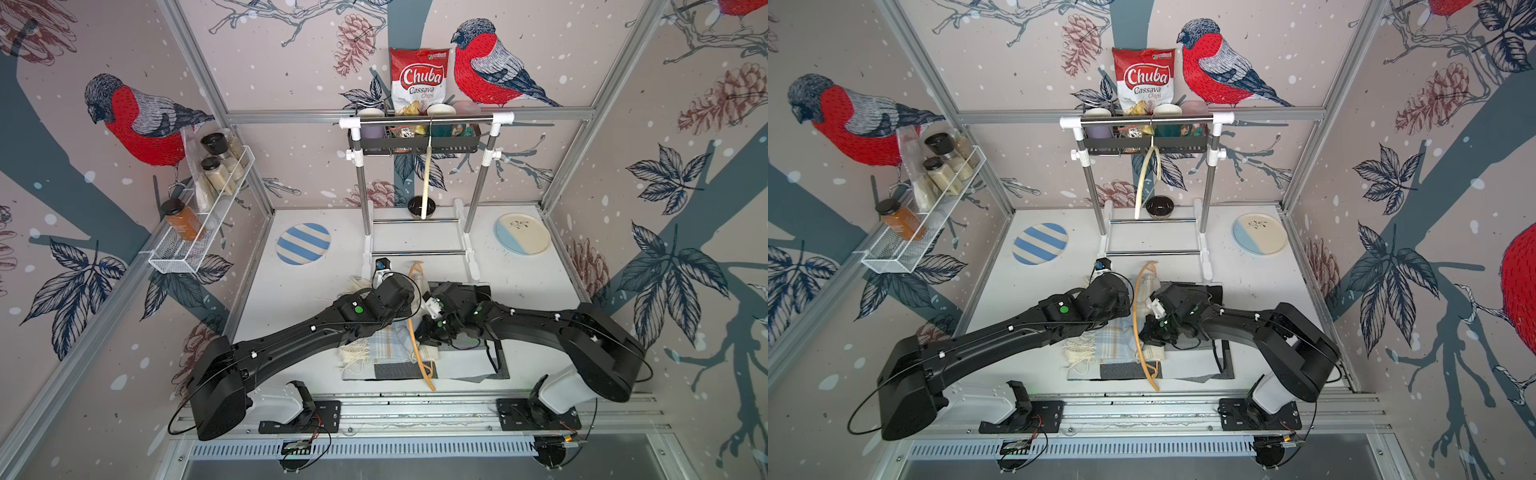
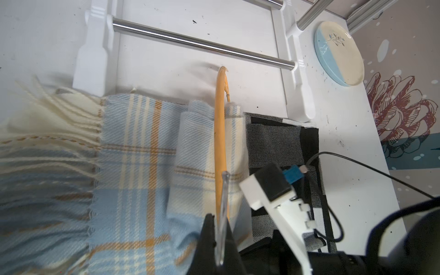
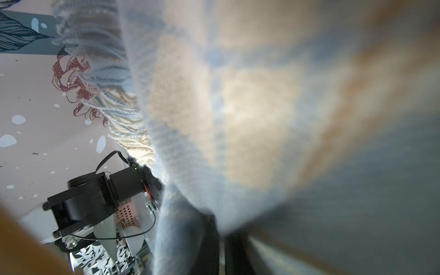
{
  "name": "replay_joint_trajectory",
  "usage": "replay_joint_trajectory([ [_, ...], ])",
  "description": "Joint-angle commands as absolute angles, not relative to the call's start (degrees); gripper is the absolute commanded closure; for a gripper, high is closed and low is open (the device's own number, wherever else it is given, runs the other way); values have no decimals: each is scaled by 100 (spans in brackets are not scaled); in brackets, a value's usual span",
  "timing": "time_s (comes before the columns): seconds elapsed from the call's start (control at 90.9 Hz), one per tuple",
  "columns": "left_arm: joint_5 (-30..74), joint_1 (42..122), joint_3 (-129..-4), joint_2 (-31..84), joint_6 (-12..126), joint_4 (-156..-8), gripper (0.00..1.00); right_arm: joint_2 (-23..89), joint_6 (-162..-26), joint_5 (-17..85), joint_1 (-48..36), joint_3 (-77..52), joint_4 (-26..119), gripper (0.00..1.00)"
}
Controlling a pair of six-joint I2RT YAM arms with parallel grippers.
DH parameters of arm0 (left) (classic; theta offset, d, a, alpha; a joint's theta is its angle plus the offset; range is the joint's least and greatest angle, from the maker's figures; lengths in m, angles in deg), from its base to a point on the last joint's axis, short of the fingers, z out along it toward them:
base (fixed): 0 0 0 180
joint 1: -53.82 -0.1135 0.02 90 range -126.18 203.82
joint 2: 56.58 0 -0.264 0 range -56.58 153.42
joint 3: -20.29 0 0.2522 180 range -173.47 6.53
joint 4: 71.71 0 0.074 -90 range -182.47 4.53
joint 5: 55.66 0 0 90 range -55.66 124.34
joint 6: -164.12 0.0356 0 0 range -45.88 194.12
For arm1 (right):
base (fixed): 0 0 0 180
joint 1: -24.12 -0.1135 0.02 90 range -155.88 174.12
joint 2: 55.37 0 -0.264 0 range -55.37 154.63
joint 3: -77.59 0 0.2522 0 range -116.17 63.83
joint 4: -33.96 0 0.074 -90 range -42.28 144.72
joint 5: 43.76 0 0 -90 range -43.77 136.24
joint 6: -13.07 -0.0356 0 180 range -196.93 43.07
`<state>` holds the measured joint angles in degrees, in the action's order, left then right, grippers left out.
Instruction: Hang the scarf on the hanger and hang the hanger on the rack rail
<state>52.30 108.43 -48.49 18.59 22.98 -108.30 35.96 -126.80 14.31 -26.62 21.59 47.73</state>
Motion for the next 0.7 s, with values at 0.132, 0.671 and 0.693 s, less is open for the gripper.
replay_joint_trajectory([
  [0.132, 5138, 10880, -4907, 1825, 2155, -11180, 100, 3308, -12833, 1121, -1757, 2376, 4297, 81],
  [0.671, 3771, 11096, -5694, 2212, 3096, -10552, 78, 1404, -13097, -315, 455, 2453, 5064, 0],
  [0.693, 3687, 11106, -5726, 2240, 3121, -10499, 75, 1392, -13137, -329, 466, 2436, 5063, 0],
])
